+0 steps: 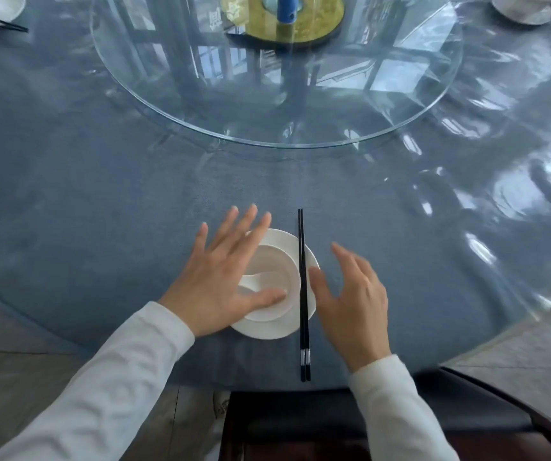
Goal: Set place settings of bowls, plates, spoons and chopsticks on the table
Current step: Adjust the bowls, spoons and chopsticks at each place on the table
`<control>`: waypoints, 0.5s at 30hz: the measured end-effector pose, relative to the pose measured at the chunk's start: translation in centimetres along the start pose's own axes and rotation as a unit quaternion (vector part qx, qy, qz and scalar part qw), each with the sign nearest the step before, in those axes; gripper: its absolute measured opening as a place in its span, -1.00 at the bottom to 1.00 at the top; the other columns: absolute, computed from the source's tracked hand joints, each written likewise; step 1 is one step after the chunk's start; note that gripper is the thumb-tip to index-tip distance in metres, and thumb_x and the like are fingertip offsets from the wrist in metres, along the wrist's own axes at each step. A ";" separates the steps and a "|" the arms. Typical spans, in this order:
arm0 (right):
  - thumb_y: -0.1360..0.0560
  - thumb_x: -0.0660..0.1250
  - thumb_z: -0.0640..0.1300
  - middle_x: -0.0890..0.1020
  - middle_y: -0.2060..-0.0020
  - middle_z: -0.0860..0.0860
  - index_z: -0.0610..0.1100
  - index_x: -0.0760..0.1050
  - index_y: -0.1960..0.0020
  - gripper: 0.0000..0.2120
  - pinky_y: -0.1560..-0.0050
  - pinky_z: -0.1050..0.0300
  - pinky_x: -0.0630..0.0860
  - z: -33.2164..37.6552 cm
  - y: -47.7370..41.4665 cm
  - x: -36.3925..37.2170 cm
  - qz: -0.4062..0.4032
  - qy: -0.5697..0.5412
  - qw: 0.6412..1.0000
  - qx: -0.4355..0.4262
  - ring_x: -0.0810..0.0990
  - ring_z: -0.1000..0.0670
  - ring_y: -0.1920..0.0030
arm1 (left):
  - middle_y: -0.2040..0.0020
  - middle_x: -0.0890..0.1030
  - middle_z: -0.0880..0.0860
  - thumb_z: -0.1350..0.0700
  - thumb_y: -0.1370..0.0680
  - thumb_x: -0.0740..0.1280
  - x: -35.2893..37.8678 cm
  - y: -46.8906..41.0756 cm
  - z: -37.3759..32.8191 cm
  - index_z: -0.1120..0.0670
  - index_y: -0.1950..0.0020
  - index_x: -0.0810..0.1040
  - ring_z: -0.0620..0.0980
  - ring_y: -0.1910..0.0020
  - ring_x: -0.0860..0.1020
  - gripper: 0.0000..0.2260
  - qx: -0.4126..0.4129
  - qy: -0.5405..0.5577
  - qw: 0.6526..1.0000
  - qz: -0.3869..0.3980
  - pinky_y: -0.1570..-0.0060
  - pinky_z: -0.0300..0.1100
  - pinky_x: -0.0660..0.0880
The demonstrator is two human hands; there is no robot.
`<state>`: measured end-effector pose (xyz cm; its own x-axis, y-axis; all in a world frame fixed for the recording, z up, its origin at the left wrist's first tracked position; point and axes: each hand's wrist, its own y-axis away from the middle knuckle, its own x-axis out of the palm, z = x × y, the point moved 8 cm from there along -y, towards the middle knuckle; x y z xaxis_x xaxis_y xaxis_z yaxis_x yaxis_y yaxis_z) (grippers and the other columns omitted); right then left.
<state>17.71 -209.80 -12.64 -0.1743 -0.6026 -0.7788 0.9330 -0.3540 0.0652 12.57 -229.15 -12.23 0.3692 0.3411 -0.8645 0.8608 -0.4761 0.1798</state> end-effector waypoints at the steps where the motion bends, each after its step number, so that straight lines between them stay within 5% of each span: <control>1: -0.59 0.40 0.04 0.51 -0.43 -0.13 -0.10 0.42 -0.52 -0.46 -0.41 0.01 0.33 0.4 -0.4 -0.7 -0.011 -0.007 1.000 -0.017 0.44 -0.16 -0.45 | -0.66 -0.26 -0.15 -0.54 -0.39 0.05 -0.8 -0.3 -0.1 -0.22 -0.62 -0.28 -0.12 -0.62 -0.34 -0.06 -0.015 0.010 1.000 -0.019 -0.59 0.18 -0.25; 8: -0.56 0.24 0.36 -0.11 -0.65 -0.25 0.05 -0.03 -0.69 -0.14 -0.60 -0.32 -0.09 2.3 -2.8 -8.8 -0.104 0.083 0.990 -0.044 -0.11 -0.27 -0.65 | -0.65 -0.34 -0.01 -0.51 -0.49 -0.06 -5.5 -3.5 -7.1 -0.06 -0.65 -0.28 0.10 -0.63 -0.34 -0.11 0.008 -0.059 0.991 -0.119 -0.52 0.26 -0.30; 15: -0.52 0.10 0.49 -0.29 -0.63 -0.25 0.16 -0.17 -0.67 -0.12 -0.58 -0.43 -0.17 -3.3 -0.2 -22.4 -0.169 0.157 0.973 0.005 -0.27 -0.27 -0.65 | -0.65 -0.37 0.05 -0.49 -0.54 -0.07 -3.8 -5.8 -21.9 -0.05 -0.63 -0.36 0.17 -0.61 -0.37 -0.13 0.146 -0.203 0.962 -0.108 -0.51 0.41 -0.22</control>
<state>22.51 -193.83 2.73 -0.3646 -0.2027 -0.9088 0.8352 -0.5027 -0.2230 13.83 -209.98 0.31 -0.0259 0.1418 -0.9895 0.7448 -0.6575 -0.1137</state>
